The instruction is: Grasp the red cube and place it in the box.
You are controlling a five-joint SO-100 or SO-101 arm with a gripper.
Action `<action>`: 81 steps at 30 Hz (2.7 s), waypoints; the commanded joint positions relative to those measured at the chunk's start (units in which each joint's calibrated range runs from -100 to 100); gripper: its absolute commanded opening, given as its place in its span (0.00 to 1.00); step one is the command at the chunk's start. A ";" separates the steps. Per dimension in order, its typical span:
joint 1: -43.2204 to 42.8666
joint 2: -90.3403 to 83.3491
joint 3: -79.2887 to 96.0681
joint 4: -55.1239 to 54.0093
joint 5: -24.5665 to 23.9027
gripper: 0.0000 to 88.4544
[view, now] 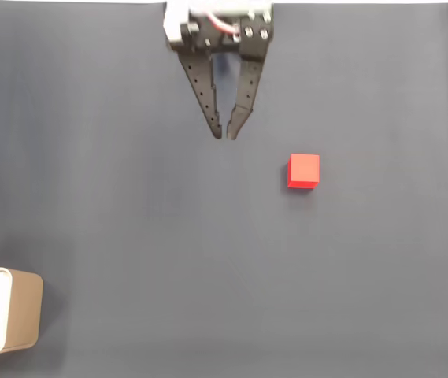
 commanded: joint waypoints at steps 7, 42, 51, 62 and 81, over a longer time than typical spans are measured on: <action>-4.22 10.30 -9.15 13.54 0.63 0.00; -21.05 13.51 3.90 4.94 2.59 0.00; -21.55 11.25 11.11 -1.29 4.54 0.10; -21.12 9.87 17.67 -6.87 6.06 0.24; -19.42 10.39 28.62 -16.13 6.89 0.35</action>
